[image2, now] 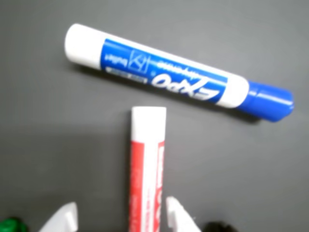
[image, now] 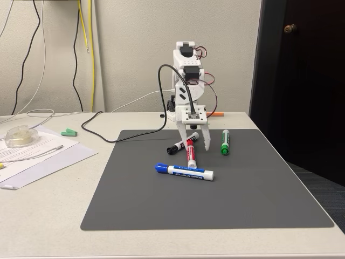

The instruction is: Pick up the red marker.

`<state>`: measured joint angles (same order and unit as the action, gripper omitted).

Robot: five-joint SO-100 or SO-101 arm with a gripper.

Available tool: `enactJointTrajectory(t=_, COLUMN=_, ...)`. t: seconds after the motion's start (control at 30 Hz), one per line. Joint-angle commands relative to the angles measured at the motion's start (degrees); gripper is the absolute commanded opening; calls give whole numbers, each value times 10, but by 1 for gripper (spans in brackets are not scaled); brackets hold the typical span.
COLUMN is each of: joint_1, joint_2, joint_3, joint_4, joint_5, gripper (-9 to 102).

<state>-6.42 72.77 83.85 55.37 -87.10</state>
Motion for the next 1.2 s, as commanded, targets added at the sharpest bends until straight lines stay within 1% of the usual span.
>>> enactJointTrajectory(t=0.0, joint_1=8, joint_2=4, joint_3=-27, joint_4=-15, joint_5=-21, gripper=30)
enactJointTrajectory(t=0.4, joint_1=25, joint_2=-24, joint_3=-22, joint_4=-31, joint_5=-63, gripper=29)
enactJointTrajectory(t=0.83, joint_1=18, joint_2=-75, joint_3=-22, joint_4=-21, joint_5=-33, gripper=29)
enactJointTrajectory(t=0.9, joint_1=15, joint_2=-75, joint_3=-22, joint_4=-19, joint_5=-28, gripper=27)
enactJointTrajectory(t=1.0, joint_1=12, joint_2=-76, joint_3=-21, joint_4=-18, joint_5=-25, gripper=19)
enactJointTrajectory(t=1.17, joint_1=11, joint_2=-71, joint_3=-20, joint_4=-14, joint_5=-24, gripper=13)
